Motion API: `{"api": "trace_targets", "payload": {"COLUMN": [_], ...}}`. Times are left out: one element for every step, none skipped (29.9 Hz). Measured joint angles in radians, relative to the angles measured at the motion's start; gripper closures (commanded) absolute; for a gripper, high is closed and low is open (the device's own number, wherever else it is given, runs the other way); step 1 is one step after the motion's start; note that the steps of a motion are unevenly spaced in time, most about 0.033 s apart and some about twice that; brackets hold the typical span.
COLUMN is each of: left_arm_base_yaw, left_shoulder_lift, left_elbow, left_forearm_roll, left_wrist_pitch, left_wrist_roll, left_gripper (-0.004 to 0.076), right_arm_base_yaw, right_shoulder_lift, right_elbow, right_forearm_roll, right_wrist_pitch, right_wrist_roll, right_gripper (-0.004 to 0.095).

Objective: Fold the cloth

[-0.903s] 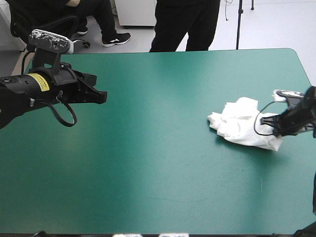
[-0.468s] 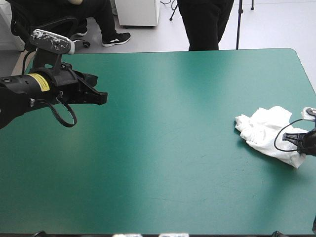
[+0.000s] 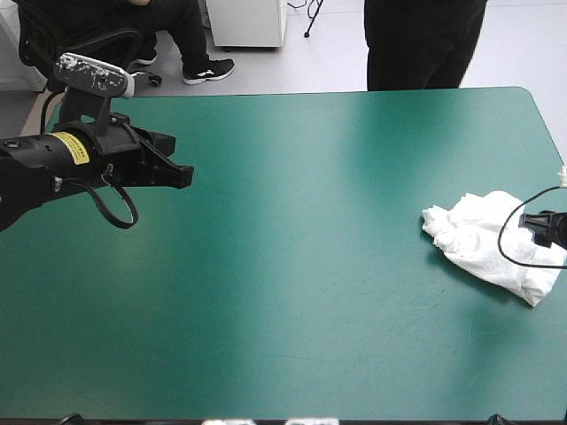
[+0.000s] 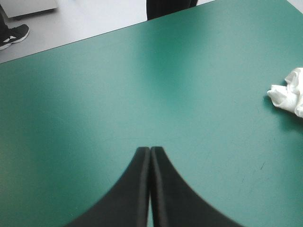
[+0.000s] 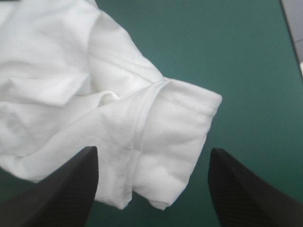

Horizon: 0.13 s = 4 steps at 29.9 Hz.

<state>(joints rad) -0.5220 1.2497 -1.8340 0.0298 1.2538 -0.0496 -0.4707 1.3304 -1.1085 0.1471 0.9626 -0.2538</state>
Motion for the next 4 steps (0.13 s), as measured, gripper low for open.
{"api": "trace_targets", "payload": {"left_arm_base_yaw": [0.000,0.000,0.000,0.000], "left_shoulder_lift": [0.000,0.000,-0.001,-0.002], "left_elbow": [0.000,0.000,0.000,0.000], "left_forearm_roll": [0.000,0.000,0.000,0.000], "left_wrist_pitch": [0.000,0.000,0.000,0.000], "left_wrist_roll": [0.000,0.000,0.000,0.000], "left_gripper": [0.0733,0.0733,0.0733,0.0733], "right_arm_base_yaw": [0.012,0.030,0.053,0.082], "right_shoulder_lift": [-0.028,-0.056,-0.079,-0.107], "right_elbow": [-0.022,-0.045,-0.064,-0.088], "right_forearm_roll": [0.000,-0.001,0.000,0.003], "right_wrist_pitch": [0.023,0.048,0.068,0.096], "right_wrist_roll": [0.000,0.000,0.000,0.000], "right_gripper": [0.0319,0.0335,0.0353,0.0369]}}
